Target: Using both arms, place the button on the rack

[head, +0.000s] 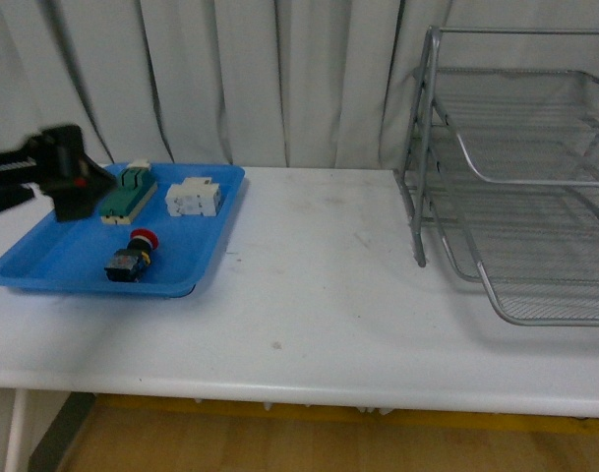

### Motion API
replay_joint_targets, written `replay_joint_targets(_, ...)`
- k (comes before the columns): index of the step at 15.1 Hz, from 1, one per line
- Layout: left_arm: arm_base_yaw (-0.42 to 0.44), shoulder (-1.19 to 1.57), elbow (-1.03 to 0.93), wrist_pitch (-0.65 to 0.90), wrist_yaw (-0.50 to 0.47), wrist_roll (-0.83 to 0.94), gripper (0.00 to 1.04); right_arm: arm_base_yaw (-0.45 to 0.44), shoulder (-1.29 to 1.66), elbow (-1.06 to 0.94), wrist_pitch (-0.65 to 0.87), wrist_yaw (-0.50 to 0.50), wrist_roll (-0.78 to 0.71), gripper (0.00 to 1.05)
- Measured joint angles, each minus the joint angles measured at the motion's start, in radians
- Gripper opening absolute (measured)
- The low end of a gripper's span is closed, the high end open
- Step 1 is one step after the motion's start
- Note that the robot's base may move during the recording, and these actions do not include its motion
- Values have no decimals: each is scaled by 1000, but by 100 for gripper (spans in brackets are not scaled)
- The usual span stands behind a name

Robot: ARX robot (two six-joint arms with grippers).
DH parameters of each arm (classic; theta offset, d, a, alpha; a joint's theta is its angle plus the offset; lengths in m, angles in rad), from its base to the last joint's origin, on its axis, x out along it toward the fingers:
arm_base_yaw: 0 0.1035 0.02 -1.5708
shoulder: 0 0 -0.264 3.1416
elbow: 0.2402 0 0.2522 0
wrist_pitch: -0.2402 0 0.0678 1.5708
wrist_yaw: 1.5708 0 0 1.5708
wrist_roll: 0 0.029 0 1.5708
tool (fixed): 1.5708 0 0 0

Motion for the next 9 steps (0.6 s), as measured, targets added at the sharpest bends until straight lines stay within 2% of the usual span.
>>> replay_joint_targets(2,-8,233,233,-150,-3,61,98,0,0,0,0,0,0,98)
replay_joint_targets(5,-12,400,524,-370,-63,159,98,0,0,0,0,0,0,98)
replay_joint_targets(8,6,530,700,-500,-103,243,98,0,0,0,0,0,0,98)
replay_joint_targets(9,39,592,769,-558,-123,295,98,0,0,0,0,0,0,98)
